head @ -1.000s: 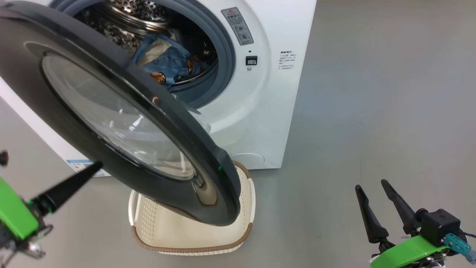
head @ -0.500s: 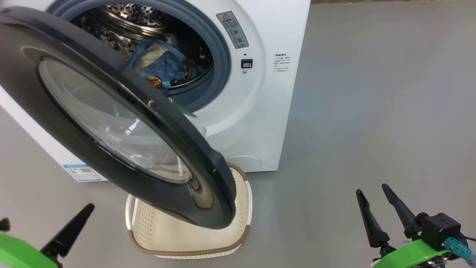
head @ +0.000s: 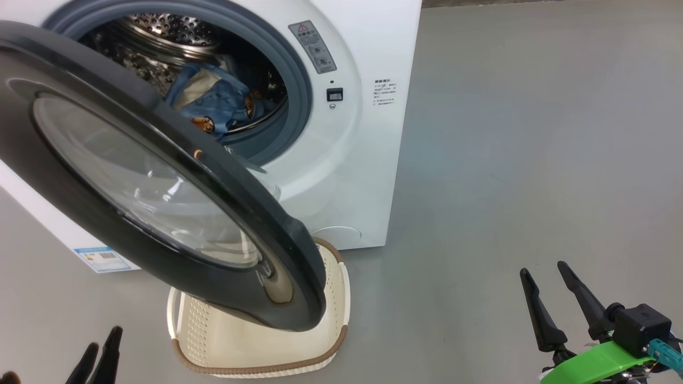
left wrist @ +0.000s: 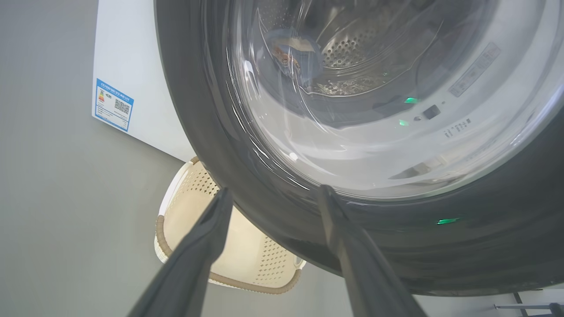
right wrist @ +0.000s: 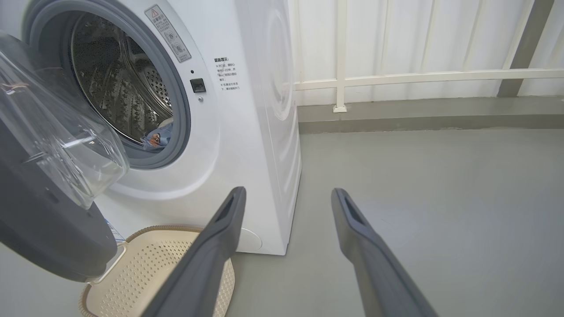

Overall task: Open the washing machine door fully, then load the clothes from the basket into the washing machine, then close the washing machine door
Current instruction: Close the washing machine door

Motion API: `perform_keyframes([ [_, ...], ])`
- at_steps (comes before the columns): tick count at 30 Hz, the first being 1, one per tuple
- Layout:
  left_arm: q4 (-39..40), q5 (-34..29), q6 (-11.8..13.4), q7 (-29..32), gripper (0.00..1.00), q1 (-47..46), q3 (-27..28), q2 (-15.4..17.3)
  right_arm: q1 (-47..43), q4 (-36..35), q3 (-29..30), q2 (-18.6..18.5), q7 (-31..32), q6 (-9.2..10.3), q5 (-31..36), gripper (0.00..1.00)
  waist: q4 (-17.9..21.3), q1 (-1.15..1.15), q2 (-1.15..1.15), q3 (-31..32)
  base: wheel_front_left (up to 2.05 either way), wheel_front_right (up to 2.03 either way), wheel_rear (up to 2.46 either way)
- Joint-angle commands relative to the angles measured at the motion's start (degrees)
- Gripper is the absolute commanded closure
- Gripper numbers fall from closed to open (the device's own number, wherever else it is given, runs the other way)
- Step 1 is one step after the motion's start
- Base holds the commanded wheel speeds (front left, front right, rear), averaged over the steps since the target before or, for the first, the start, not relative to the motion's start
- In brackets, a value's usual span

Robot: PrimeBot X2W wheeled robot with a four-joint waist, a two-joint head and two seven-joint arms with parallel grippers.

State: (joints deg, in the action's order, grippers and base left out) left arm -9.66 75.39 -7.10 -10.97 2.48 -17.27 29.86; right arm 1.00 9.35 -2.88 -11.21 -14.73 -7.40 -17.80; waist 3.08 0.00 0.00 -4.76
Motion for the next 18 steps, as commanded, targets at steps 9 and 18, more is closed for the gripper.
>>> perform_keyframes([
  [9,-4.09,-14.75,-0.39,-3.99,0.00,-2.83,4.81,-0.33,-0.47,-1.64,-0.13,-1.19,-0.27,-0.09,-0.11,0.00,0.90,0.00,0.00,0.02,0.00,0.00,0.00],
  [18,-2.12,-34.63,-0.39,-4.02,0.00,-0.60,14.63,-8.10,-0.57,-1.74,0.59,-1.18,-0.27,-0.09,-0.12,0.00,1.28,0.00,0.00,0.14,0.00,0.00,0.00],
])
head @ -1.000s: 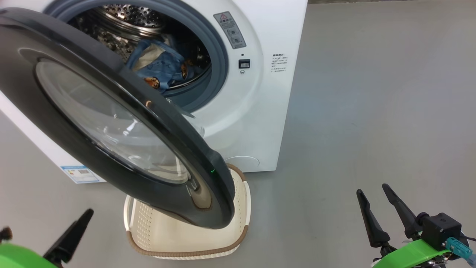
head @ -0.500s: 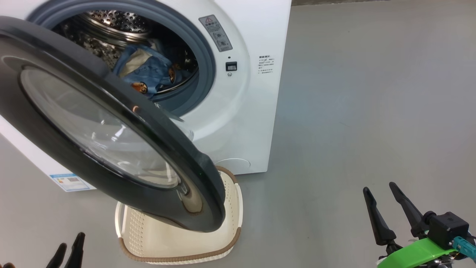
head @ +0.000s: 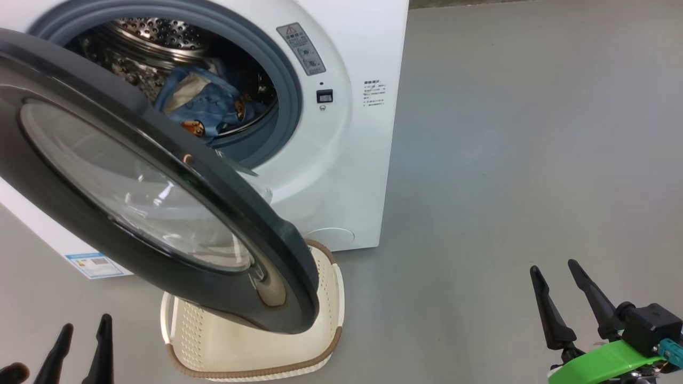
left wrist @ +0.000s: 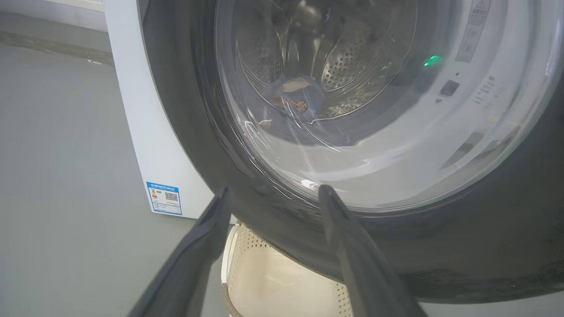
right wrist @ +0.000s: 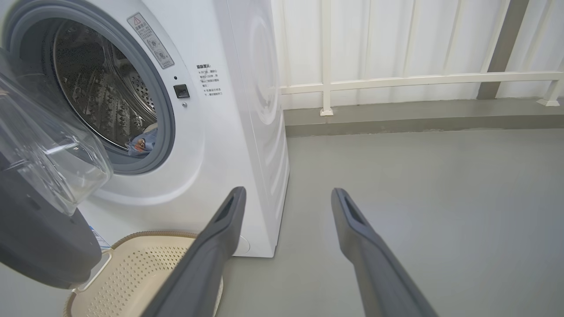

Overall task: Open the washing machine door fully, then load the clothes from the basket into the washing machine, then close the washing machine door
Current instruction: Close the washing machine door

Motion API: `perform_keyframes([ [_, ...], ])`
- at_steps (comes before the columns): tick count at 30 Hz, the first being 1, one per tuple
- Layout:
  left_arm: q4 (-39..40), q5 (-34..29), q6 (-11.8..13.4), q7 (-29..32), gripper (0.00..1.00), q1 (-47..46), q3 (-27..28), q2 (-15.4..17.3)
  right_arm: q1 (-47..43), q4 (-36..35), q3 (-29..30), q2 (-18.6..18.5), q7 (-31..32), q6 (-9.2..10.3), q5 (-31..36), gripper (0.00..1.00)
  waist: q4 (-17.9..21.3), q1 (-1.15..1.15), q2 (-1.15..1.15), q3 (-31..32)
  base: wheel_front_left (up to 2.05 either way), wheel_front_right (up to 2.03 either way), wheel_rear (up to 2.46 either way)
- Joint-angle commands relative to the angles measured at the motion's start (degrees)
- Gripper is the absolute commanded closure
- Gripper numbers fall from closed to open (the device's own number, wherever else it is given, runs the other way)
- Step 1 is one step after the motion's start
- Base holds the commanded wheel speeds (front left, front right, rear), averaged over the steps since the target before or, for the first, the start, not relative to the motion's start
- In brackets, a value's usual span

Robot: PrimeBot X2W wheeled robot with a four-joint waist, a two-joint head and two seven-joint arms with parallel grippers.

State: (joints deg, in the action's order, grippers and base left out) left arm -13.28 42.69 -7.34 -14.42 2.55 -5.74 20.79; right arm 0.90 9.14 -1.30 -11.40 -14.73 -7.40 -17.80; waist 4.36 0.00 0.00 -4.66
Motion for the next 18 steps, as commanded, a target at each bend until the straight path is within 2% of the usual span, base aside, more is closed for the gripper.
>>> perform_keyframes([
  [1,1.73,-3.67,-0.14,-0.57,0.00,-0.51,3.91,0.26,-0.51,-1.53,-0.94,-1.01,-0.27,-0.09,-0.14,0.00,0.01,0.00,0.00,0.11,0.00,0.00,0.00],
  [10,4.16,-16.88,-0.14,-0.57,0.00,0.94,8.28,-4.38,-0.69,-1.72,-0.57,-1.20,-0.27,-0.09,-0.19,0.00,-0.17,0.00,0.00,0.18,0.00,0.00,0.00],
  [18,4.80,-20.65,-0.14,-0.57,0.00,1.77,10.97,-7.71,-1.00,-1.63,-0.20,-1.09,-0.27,-0.09,-0.06,0.00,-0.34,0.00,0.00,0.43,0.00,0.00,0.00],
])
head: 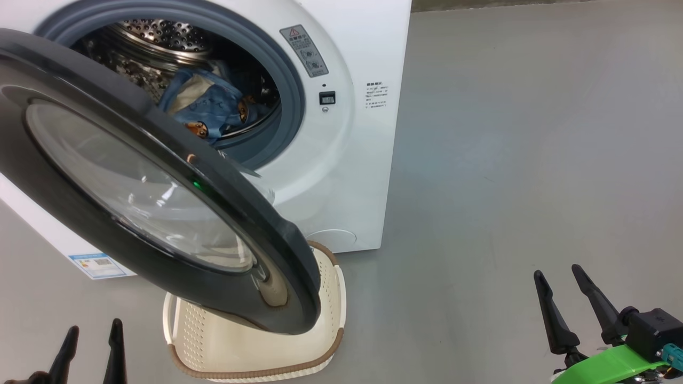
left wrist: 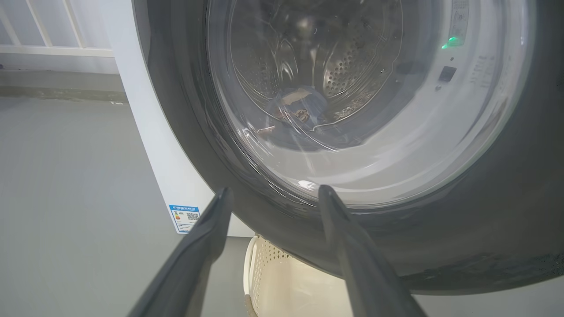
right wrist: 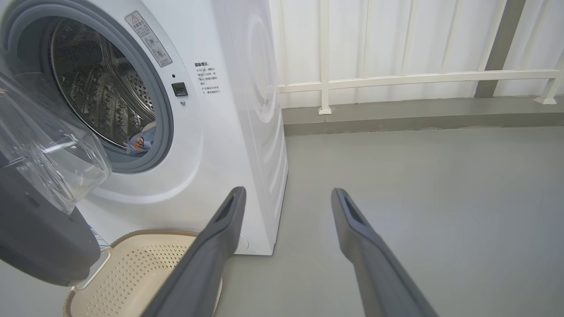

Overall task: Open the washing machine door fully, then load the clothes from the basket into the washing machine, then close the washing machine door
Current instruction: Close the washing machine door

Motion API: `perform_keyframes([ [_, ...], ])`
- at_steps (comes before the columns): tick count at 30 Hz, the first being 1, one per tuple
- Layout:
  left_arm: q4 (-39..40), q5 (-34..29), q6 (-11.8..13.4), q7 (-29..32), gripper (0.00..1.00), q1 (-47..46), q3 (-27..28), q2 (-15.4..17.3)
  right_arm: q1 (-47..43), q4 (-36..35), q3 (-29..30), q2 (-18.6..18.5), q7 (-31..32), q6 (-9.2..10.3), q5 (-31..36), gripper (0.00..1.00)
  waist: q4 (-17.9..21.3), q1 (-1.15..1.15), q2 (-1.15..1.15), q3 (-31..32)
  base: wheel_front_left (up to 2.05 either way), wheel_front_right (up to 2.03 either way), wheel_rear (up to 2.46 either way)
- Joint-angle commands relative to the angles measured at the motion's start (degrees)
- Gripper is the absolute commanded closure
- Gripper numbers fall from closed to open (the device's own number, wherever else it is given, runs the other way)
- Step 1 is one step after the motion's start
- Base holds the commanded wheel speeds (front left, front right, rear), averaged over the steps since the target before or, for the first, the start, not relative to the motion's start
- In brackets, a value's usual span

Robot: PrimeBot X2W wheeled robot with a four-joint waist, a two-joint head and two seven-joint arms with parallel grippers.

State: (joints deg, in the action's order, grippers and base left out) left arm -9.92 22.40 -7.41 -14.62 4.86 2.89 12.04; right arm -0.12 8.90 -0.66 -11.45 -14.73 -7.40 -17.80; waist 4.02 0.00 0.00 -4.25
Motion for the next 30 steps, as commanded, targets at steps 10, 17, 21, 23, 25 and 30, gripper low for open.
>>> perform_keyframes([
  [10,1.04,-0.96,-0.08,-0.38,0.00,-0.20,2.21,0.56,-0.29,-1.34,-0.63,-0.92,-0.27,-0.09,0.04,0.00,-0.09,0.00,0.00,0.32,0.00,0.00,0.00],
  [17,1.07,-0.96,-0.08,-0.38,0.00,-0.42,1.40,0.57,-0.15,-1.57,-1.32,-0.70,-0.27,-0.09,0.06,0.54,-0.99,0.00,0.00,0.58,0.00,0.00,0.00],
  [21,1.01,-0.87,-0.08,-0.38,0.00,-0.78,0.75,0.24,0.47,-1.78,-2.71,-0.37,-0.27,-0.09,-0.08,1.00,-2.20,0.00,0.00,0.68,0.00,0.00,0.00],
  [23,0.95,-0.79,-0.08,-0.38,0.00,-0.86,0.40,0.01,0.95,-1.86,-3.55,-0.22,-0.27,-0.09,-0.22,1.00,-2.95,0.00,0.00,0.79,0.00,0.00,0.00],
  [25,0.87,-0.71,-0.08,-0.38,0.00,-1.05,0.10,-0.22,1.61,-2.03,-4.40,-0.07,-0.27,-0.09,-0.28,1.00,-3.80,0.00,0.00,0.92,0.00,0.00,0.00],
  [30,0.92,-0.53,-0.08,-0.38,0.00,-1.86,-0.49,-0.74,4.22,-4.46,-7.34,0.63,-0.27,-0.09,-0.37,1.00,-6.13,0.00,0.00,0.95,0.00,0.00,0.00],
])
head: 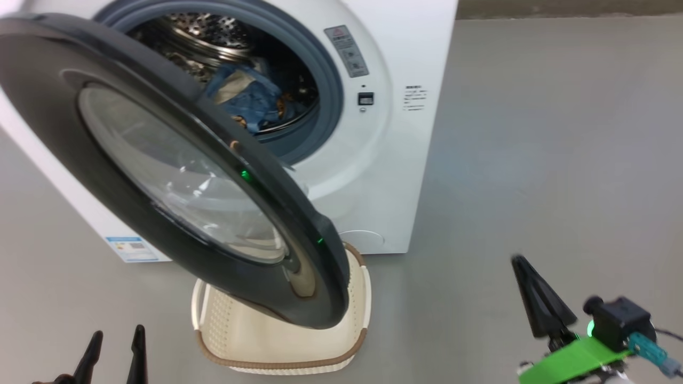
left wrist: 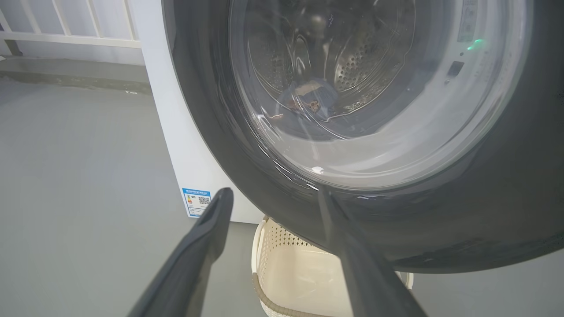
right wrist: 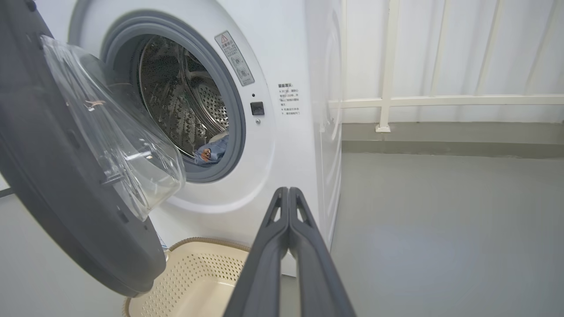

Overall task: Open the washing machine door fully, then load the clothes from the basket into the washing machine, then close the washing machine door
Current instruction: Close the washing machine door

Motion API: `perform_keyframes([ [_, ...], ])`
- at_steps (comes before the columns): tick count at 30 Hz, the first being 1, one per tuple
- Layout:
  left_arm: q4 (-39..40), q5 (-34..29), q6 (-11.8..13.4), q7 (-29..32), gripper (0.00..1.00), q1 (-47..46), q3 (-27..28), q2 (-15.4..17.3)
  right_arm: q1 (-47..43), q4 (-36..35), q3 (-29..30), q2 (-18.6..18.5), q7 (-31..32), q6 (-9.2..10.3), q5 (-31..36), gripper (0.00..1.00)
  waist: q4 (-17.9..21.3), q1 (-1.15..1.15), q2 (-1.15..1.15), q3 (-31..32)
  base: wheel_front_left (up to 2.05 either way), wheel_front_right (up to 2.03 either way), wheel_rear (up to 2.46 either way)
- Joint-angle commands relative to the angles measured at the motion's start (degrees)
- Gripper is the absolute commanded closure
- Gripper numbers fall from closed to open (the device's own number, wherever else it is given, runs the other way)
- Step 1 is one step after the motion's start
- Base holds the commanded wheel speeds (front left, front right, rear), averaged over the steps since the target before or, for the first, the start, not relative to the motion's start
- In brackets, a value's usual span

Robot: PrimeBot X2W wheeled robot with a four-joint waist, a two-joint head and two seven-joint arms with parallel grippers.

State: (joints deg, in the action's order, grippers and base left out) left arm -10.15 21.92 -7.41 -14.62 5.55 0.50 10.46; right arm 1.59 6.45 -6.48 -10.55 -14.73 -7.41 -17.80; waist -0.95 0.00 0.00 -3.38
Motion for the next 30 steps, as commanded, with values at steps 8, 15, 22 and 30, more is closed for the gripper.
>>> perform_keyframes([
  [8,1.89,-0.48,-0.08,-0.38,0.00,-3.69,1.06,0.52,9.00,-9.60,-7.48,0.82,-0.27,-0.08,-0.28,1.00,-3.88,0.00,0.00,-0.02,0.00,0.00,0.00],
  [15,2.10,-0.82,-0.08,-0.38,0.00,-3.49,1.01,0.42,13.06,-15.48,-13.01,1.51,-0.27,-0.08,-0.23,1.00,-5.16,0.00,0.00,-0.02,0.00,0.00,0.00],
  [22,2.45,-1.01,-0.08,-0.38,0.00,-3.82,1.25,0.14,14.38,-18.76,-20.63,1.63,-0.27,-0.08,-0.85,1.00,-6.57,0.00,0.00,-0.32,0.00,0.00,0.00],
  [30,2.77,-1.12,-0.08,-0.38,0.00,-4.03,1.46,-0.15,13.48,-16.56,-27.56,1.52,-0.27,-0.08,-2.40,1.00,-7.42,0.00,0.00,-0.92,0.00,0.00,0.00],
])
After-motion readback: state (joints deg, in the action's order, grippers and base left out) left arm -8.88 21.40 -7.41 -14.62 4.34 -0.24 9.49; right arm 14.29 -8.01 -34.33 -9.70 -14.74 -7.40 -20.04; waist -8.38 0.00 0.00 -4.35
